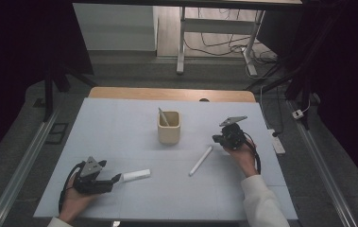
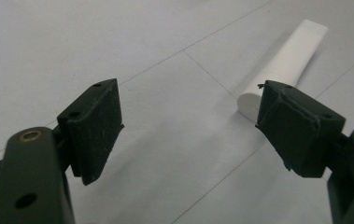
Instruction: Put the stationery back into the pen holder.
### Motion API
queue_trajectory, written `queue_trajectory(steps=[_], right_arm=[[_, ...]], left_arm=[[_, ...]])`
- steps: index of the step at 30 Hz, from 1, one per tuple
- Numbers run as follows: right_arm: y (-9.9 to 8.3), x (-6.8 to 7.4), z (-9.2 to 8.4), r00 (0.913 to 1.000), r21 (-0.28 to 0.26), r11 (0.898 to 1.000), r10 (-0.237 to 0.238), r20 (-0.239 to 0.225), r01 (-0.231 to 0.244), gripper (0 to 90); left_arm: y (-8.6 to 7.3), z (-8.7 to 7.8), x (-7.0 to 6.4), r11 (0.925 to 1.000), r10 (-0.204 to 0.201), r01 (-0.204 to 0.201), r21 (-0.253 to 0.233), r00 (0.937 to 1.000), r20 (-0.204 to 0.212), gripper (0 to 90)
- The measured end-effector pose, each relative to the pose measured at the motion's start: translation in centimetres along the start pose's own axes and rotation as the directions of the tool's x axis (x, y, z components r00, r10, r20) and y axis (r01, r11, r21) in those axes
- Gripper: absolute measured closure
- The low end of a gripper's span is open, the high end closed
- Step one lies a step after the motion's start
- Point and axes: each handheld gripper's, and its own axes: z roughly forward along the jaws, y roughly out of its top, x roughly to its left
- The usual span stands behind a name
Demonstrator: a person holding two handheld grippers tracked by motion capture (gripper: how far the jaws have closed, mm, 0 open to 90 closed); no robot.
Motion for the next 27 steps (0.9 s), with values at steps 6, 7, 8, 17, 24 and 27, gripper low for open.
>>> queue_trajectory(steps=[6,7,8,17,24,27], right_arm=[[-0.5,-0.3,1.3,1.0,0.03,1.0,0.003,0.001,-0.003,89.3],[-0.5,-0.4,1.4,1.0,0.038,0.999,0.001,-0.005,-0.001,89.3],[-0.6,-0.4,1.5,0.9999,0.038,0.999,0.008,-0.007,-0.007,89.4],[-0.8,-0.3,2.0,0.9996,0.063,0.998,-0.011,-0.025,0.013,89.3],[-0.8,0.0,2.1,0.9987,0.067,0.997,-0.03,-0.041,0.032,89.3],[-0.8,0.1,2.0,0.9984,0.065,0.997,-0.029,-0.049,0.032,89.4]], left_arm=[[0.0,0.0,0.0,1.0,0.002,-0.002,0.0,1.0,0.002,22.0],[0.0,0.0,0.0,1.0,0.002,-0.002,-0.001,1.0,0.002,22.0],[0.0,0.0,0.0,1.0,0.002,-0.002,-0.001,1.0,0.003,22.1],[0.0,0.0,0.0,1.0,0.003,-0.003,-0.002,1.0,0.004,22.0],[0.0,0.0,0.1,1.0,0.002,-0.002,-0.002,1.0,0.003,22.0],[0.0,0.0,0.1,1.0,0.004,-0.004,-0.001,1.0,0.0,22.1]])
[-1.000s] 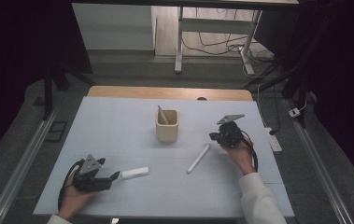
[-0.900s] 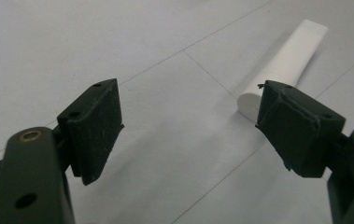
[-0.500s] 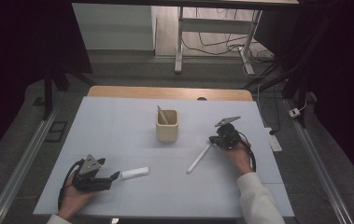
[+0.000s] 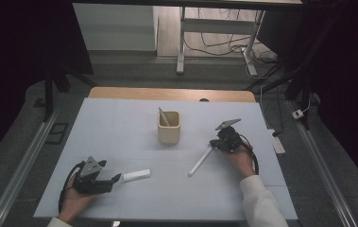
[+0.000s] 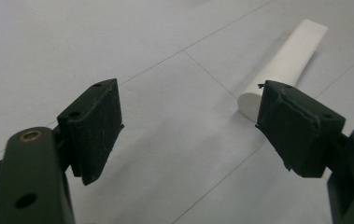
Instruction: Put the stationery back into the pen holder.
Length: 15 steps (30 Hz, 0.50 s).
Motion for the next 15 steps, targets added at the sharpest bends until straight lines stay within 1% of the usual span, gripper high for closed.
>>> queue_trajectory(steps=[2,4,12,13,14,15], right_arm=[[0.0,0.1,-0.1,0.9999,0.001,1.0,0.005,-0.015,-0.005,89.4],[-0.1,0.3,-0.1,0.9999,0.0,1.0,-0.004,-0.014,0.004,89.4],[-0.1,1.8,0.0,0.9991,-0.001,1.0,-0.005,-0.042,0.005,89.4],[-0.1,2.0,0.0,0.999,0.004,1.0,-0.016,-0.042,0.016,89.4],[-0.1,2.3,0.0,0.9991,0.006,1.0,-0.018,-0.038,0.018,89.4],[-0.1,2.5,0.0,0.9987,0.008,1.0,-0.025,-0.044,0.025,89.4]], left_arm=[[0.0,0.0,0.0,1.0,0.001,-0.001,-0.001,1.0,-0.001,22.1],[0.0,0.0,-0.1,1.0,0.003,-0.003,-0.002,1.0,-0.002,22.0],[0.1,-0.1,-0.1,1.0,0.009,-0.009,-0.002,0.9999,-0.007,22.0],[0.1,-0.1,-0.2,1.0,0.009,-0.009,-0.003,0.9999,-0.006,22.0],[0.1,-0.1,-0.2,0.9999,0.01,-0.01,-0.003,0.9999,-0.006,22.0],[0.1,-0.1,-0.2,0.9999,0.01,-0.01,-0.004,0.9999,-0.005,22.1]])
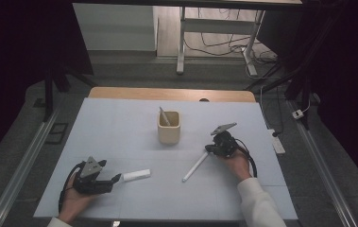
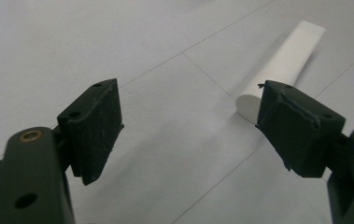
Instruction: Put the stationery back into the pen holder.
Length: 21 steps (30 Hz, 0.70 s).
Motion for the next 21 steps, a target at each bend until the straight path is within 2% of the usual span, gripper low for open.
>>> queue_trajectory(steps=[8,21], right_arm=[[0.2,1.7,0.1,0.999,0.009,0.999,-0.039,-0.023,0.039,89.4],[0.4,3.7,0.1,0.9972,0.008,0.999,-0.05,-0.057,0.05,89.4]], left_arm=[[0.0,0.0,0.0,1.0,0.004,-0.004,0.002,1.0,0.0,22.1],[0.1,0.1,-0.1,1.0,0.008,-0.008,0.003,1.0,-0.003,22.0]])
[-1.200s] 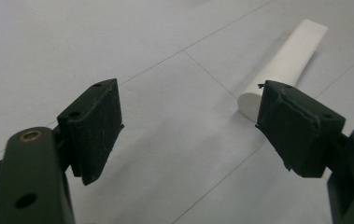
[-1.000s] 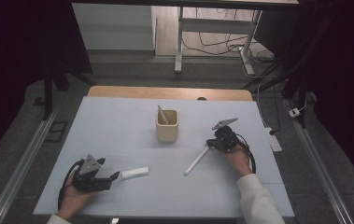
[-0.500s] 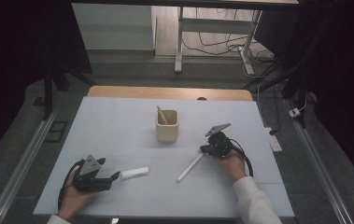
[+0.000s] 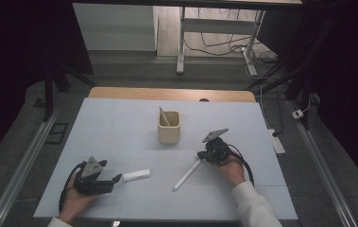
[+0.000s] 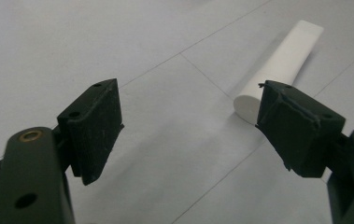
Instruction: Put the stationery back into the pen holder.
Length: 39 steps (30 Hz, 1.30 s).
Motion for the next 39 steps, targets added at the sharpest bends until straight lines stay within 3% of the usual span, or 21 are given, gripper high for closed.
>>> queue_trajectory(steps=[16,28,33,39], right_arm=[[0.1,1.4,0.4,0.9993,0.012,1.0,-0.02,-0.032,0.021,89.4],[0.0,1.4,0.4,0.9992,0.013,1.0,-0.022,-0.035,0.022,89.4],[-0.2,1.3,0.0,0.9998,0.003,1.0,-0.018,-0.003,0.018,89.4],[-1.5,0.9,-1.9,0.9987,-0.067,0.998,0.014,0.05,-0.011,89.4]], left_arm=[[0.0,0.0,0.0,1.0,0.001,-0.001,0.002,1.0,-0.004,22.1],[0.0,0.0,0.0,1.0,0.003,-0.003,0.002,1.0,-0.005,22.1],[0.0,0.0,0.0,1.0,0.005,-0.005,0.001,1.0,-0.007,22.1],[0.1,0.0,-0.1,1.0,0.007,-0.007,0.001,1.0,-0.007,22.1]])
